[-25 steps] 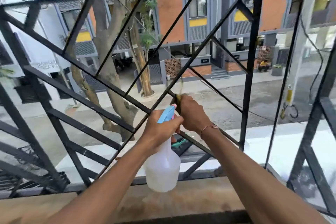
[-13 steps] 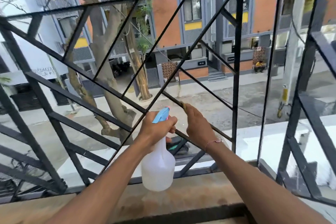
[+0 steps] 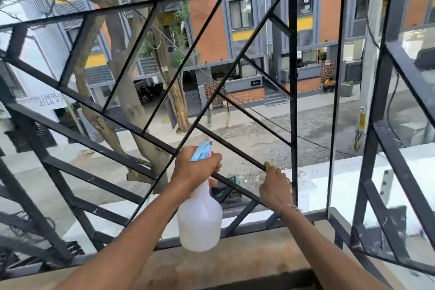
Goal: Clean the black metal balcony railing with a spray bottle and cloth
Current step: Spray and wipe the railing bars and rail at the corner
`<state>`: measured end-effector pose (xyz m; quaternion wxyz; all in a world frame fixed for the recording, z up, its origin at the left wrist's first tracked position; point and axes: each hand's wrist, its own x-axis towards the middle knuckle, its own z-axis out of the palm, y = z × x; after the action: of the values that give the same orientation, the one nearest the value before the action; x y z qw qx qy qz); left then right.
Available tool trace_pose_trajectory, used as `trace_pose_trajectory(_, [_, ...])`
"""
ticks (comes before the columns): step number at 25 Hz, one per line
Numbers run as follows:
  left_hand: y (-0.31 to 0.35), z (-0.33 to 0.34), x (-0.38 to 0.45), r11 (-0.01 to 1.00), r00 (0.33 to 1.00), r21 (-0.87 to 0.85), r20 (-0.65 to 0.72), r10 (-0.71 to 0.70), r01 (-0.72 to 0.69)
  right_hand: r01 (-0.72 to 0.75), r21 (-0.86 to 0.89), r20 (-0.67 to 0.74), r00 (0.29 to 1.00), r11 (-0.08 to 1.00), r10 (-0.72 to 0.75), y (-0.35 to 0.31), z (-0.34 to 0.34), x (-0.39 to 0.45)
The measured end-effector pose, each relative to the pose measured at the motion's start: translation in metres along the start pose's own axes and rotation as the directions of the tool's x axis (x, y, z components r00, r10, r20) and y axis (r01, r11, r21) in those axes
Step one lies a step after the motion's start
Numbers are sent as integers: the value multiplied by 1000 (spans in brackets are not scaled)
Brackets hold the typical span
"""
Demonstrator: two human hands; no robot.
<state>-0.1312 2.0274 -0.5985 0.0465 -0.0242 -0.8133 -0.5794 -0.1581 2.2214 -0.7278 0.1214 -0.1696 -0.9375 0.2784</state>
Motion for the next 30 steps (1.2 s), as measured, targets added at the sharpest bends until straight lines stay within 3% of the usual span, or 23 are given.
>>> trace_pose_trajectory(4, [5, -13, 3, 999, 996, 42, -91, -17, 21, 275, 144, -45, 961, 951, -271, -62, -17, -9])
trace_pose_trajectory(8, [1, -25, 4, 995, 989, 93, -139, 40, -27, 565, 319, -102, 819, 761, -565, -135, -51, -22])
trace_pose_trajectory(12, [1, -38, 4, 999, 994, -1, -94, 53, -53, 705, 180, -135, 709, 686, -693, -131, -50, -18])
trace_pose_trajectory(16, [-4, -18, -3, 998, 999, 53, -21, 36, -34, 596, 171, -183, 801, 784, -569, -63, -25, -15])
trace_pose_trajectory(19, [-17, 9, -8, 996, 999, 87, 54, -7, 3, 375, 158, -108, 926, 913, -362, 15, -15, -14])
trace_pose_trajectory(21, [-30, 29, -10, 998, 995, 55, 93, -47, 42, 242, 126, -38, 970, 962, -239, 53, -15, -20])
trace_pose_trajectory(27, [-57, 59, -18, 993, 989, 116, 141, -41, 24, 87, 193, -74, 995, 977, -74, 37, -4, -11])
trace_pose_trajectory(30, [-61, 49, -18, 993, 992, 121, 124, -15, 0, 168, 175, -97, 983, 970, -153, -1, -7, -15])
